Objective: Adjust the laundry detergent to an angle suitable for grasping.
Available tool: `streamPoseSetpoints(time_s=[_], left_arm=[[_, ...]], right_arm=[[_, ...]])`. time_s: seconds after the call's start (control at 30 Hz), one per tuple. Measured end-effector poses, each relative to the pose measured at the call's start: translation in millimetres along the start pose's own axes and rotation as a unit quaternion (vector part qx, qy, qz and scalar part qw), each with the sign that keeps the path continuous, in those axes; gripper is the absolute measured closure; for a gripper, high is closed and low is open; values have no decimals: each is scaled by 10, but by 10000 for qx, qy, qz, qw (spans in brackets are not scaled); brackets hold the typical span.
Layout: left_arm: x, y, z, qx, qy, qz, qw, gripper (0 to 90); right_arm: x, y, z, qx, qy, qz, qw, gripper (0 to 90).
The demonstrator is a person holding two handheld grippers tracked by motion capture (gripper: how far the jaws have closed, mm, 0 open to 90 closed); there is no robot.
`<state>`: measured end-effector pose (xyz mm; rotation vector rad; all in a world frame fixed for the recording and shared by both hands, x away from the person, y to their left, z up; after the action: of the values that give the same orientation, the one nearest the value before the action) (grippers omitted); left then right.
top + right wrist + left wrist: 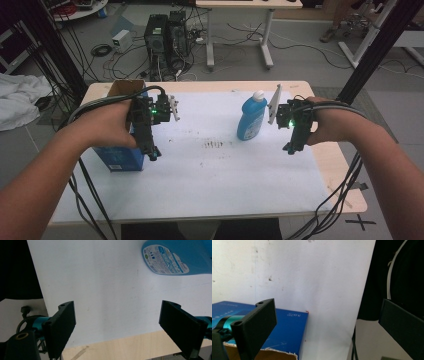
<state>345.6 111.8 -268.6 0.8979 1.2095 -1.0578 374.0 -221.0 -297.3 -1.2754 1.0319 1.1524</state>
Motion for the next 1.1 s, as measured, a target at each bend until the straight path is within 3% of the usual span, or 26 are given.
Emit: streamPoseSetpoints(time_s=[0.1,0.13,0.17,0.2,0.27,0.3,0.43,0.57,0.63,0.73,0.8,0.93,0.97,1.0,1.03,1.07,1.1], left_arm=[[-1,2,15,7,-360,-28,9993,17],[-1,2,15,7,-360,-28,9993,16],[-8,14,33,-46,-658,-79,9978,16],[-8,14,33,-46,-658,-79,9978,17],[-16,66,74,-109,-1012,-71,9948,17],[-16,66,74,-109,-1012,-71,9948,17],[-3,109,172,-184,-1473,-187,9887,17],[25,134,245,-179,-1633,-177,9863,17],[58,156,322,-246,-1954,-300,9800,16],[99,178,371,-183,-2221,-291,9744,16],[146,192,398,-242,-2309,-402,9718,16],[221,230,463,-310,-2536,-374,9661,17],[221,230,463,-310,-2536,-374,9661,17],[251,281,533,-398,-2769,-400,9592,17],[256,302,562,-448,-2871,-441,9558,17],[259,327,589,-486,-2955,-414,9532,17],[259,327,589,-486,-2955,-414,9532,17]], right_arm=[[3,8,-13,16,4,-16,10000,131],[3,8,-13,16,4,-16,10000,131],[11,7,-22,15,19,-28,10000,131],[11,7,-22,15,19,-28,10000,131],[15,6,-40,41,32,-28,10000,131],[15,6,-40,41,32,-28,10000,131],[29,2,-65,63,17,-40,10000,130],[42,2,-70,60,10,-39,10000,131],[54,2,-76,69,26,-24,10000,131],[53,-1,-78,80,21,-29,10000,131],[51,-5,-80,82,7,-34,10000,131],[51,-8,-90,83,26,-27,10000,131],[51,-8,-90,83,26,-27,10000,131],[55,-14,-97,87,34,-16,10000,131],[60,-17,-96,100,30,-22,9999,131],[60,-17,-95,127,41,-13,9999,131],[60,-17,-95,127,41,-13,9999,131]])
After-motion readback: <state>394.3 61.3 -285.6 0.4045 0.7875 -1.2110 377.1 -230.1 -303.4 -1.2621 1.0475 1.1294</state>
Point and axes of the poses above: each handheld gripper's, and its own axes: x roughly forward along the jaws, z roughly out of its top, y roughly to its left, the point moved 5 cm from there along x, roughly forward along the jaws, and after that the axes turned 7 degrees about -x, right-handed, at the moved point
